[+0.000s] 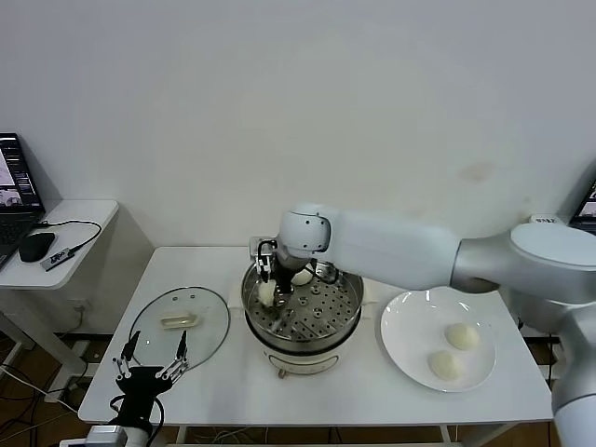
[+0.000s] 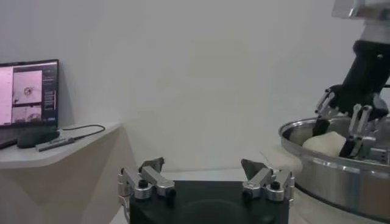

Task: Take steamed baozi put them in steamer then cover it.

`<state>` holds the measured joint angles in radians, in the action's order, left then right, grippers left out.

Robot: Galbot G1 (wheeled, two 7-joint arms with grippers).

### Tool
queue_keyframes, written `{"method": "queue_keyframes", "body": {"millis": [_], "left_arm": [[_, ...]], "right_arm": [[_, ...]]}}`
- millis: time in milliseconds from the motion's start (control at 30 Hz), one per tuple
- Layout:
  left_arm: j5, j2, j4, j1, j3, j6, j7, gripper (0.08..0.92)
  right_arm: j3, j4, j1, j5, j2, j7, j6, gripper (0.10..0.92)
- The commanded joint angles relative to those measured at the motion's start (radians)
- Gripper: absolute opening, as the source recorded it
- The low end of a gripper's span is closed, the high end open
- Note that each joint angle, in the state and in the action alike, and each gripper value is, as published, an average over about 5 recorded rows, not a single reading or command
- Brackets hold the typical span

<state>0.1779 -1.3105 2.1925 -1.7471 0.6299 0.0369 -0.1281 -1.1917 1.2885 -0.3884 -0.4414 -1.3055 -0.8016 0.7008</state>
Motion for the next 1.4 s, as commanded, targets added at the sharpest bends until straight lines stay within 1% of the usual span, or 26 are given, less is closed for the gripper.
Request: {"method": "queue_keyframes", "body": {"millis": [33, 100, 167, 333, 467, 567, 700, 967, 1067, 1200, 1300, 1400], "left_arm": [[-0.002, 0.002, -0.002, 0.001, 0.000, 0.000, 0.001, 0.823], [-0.002, 0.002, -0.002, 0.001, -0.001, 0.000, 0.001, 0.823], [-0.001, 0.002, -0.003, 0.001, -0.001, 0.000, 0.001, 0.823], [0.000, 0.001, -0.004, 0.005, -0.005, 0.000, 0.001, 0.823], [0.003, 0.002, -0.005, 0.009, -0.007, 0.001, 0.001, 0.823], [0.005, 0.003, -0.003, 0.010, -0.009, 0.002, 0.002, 0.823], [0.005, 0.003, 0.003, 0.011, -0.014, 0.004, 0.002, 0.823], [0.003, 0.013, 0.011, 0.007, -0.020, 0.005, 0.002, 0.823], [0.004, 0.017, 0.012, 0.004, -0.017, 0.004, 0.002, 0.823], [0.000, 0.018, 0.009, -0.002, -0.018, 0.004, 0.002, 0.823], [-0.004, 0.015, 0.006, -0.003, -0.020, 0.004, 0.002, 0.823], [-0.007, 0.013, 0.003, -0.004, -0.021, 0.004, 0.002, 0.823]], "right_arm": [[-0.001, -0.020, 0.023, 0.004, -0.035, 0.005, 0.024, 0.573], [-0.002, -0.009, 0.012, 0.009, -0.026, -0.009, 0.024, 0.585], [-0.002, 0.003, -0.010, 0.014, -0.013, -0.032, 0.021, 0.621], [-0.008, 0.048, -0.103, 0.038, 0.046, -0.117, -0.017, 0.758], [-0.022, 0.103, -0.193, 0.070, 0.134, -0.207, -0.088, 0.816], [-0.030, 0.155, -0.243, 0.096, 0.227, -0.271, -0.146, 0.822], [-0.018, 0.248, -0.274, 0.130, 0.391, -0.332, -0.196, 0.823], [-0.005, 0.405, -0.251, 0.199, 0.720, -0.376, -0.263, 0.823], [0.028, 0.443, -0.174, 0.246, 0.828, -0.383, -0.283, 0.823], [0.149, 0.468, 0.024, 0.347, 0.938, -0.390, -0.327, 0.823], [0.256, 0.467, 0.177, 0.426, 1.003, -0.389, -0.364, 0.823], [0.290, 0.464, 0.266, 0.493, 1.040, -0.384, -0.389, 0.823]]}}
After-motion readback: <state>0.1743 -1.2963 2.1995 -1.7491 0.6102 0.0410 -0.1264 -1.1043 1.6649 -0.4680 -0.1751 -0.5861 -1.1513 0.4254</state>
